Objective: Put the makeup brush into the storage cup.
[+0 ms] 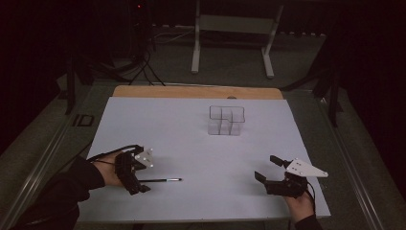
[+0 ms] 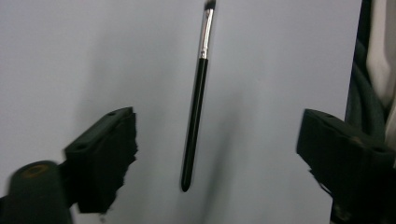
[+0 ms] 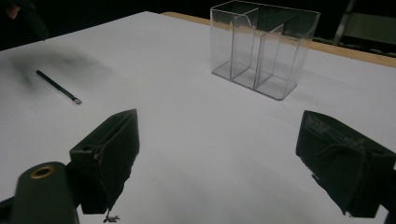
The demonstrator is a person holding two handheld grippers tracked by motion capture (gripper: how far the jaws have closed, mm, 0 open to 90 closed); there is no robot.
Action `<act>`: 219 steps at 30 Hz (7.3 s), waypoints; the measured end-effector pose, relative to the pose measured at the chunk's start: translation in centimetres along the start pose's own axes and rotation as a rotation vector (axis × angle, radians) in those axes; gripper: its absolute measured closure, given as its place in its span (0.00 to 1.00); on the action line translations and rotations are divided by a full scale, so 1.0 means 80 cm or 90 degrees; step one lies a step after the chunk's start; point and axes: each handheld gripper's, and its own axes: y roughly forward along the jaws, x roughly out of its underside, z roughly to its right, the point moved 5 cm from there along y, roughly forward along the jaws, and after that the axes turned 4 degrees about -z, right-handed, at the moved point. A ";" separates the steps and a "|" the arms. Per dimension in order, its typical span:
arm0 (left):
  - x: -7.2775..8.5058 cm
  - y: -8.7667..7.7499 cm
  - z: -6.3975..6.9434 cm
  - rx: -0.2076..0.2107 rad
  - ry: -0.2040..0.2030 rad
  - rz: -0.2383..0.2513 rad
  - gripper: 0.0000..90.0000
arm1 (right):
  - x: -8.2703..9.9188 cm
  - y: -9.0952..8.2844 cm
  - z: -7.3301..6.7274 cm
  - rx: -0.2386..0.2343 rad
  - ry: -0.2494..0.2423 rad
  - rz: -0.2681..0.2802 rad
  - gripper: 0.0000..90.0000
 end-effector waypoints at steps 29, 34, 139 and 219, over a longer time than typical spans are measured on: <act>0.012 0.040 -0.010 -0.007 0.048 -0.105 0.71 | 0.001 0.002 0.000 -0.003 0.004 -0.002 0.15; 0.010 0.044 -0.013 -0.016 0.055 -0.116 0.76 | 0.001 0.002 0.000 -0.003 0.005 -0.003 0.15; -0.077 0.007 0.019 -0.082 -0.264 0.321 0.94 | -0.005 -0.004 -0.003 -0.007 -0.008 0.017 0.15; -0.063 0.041 0.016 -0.077 -0.448 0.486 0.94 | -0.155 -0.012 -0.087 -0.017 -0.084 0.041 0.12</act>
